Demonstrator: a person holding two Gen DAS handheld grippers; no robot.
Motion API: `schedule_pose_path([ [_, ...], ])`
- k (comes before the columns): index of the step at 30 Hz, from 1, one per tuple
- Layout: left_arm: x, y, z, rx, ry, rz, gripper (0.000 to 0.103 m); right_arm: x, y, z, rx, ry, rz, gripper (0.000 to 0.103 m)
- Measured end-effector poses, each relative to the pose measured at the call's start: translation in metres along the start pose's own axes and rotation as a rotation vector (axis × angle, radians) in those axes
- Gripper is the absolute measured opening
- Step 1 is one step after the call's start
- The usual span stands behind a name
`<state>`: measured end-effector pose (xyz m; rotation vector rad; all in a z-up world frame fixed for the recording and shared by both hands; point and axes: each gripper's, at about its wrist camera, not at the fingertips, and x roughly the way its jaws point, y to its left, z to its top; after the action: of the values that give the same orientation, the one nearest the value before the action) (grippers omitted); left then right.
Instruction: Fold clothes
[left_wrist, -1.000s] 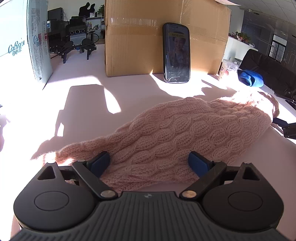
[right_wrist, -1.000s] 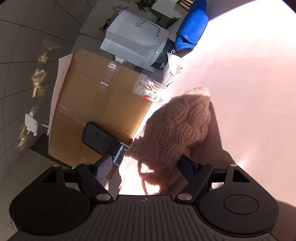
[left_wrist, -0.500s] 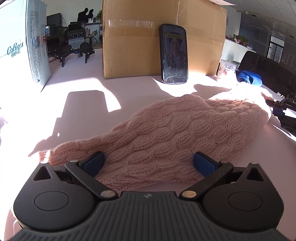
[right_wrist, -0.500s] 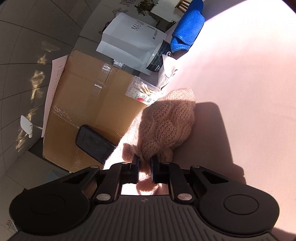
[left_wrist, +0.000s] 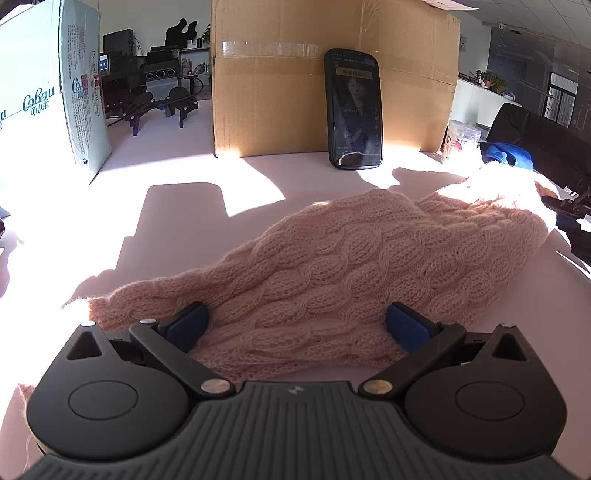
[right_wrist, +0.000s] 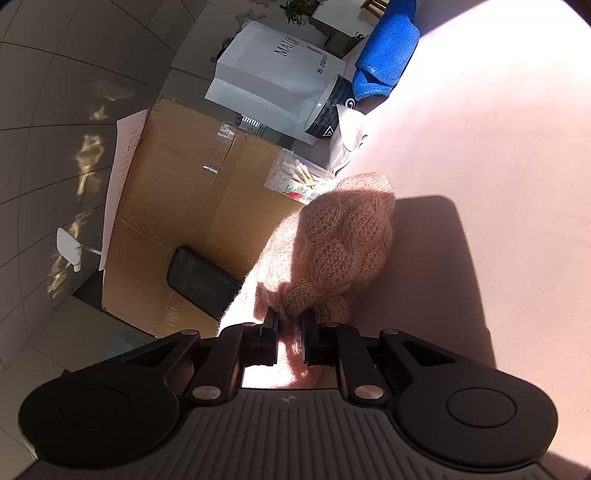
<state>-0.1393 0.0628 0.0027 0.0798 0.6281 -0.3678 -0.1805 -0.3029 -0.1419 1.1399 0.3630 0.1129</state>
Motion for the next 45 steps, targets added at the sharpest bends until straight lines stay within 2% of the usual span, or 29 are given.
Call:
schedule_pose_path([
  [12,0.001,-0.005,0.001,0.024,0.008,0.024,0.103,0.001,-0.002,0.000,0.015,0.010,0.007,0.011],
  [20,-0.005,-0.004,0.000,0.009,-0.024,0.015,0.100,-0.001,-0.001,0.002,0.017,-0.012,0.041,0.011],
  [25,-0.009,0.002,0.001,-0.072,-0.037,-0.043,0.100,-0.010,-0.004,0.008,0.035,-0.065,0.024,0.009],
  [35,-0.010,-0.034,0.008,-0.046,-0.022,-0.071,0.096,-0.049,-0.010,0.038,0.040,-0.202,-0.019,0.008],
  [41,-0.025,-0.044,0.009,-0.020,-0.081,-0.069,0.096,-0.063,0.000,0.053,-0.026,-0.219,-0.021,0.008],
  [45,-0.031,-0.040,0.008,-0.009,-0.082,-0.034,0.098,-0.061,0.034,0.050,-0.157,-0.203,-0.007,0.008],
])
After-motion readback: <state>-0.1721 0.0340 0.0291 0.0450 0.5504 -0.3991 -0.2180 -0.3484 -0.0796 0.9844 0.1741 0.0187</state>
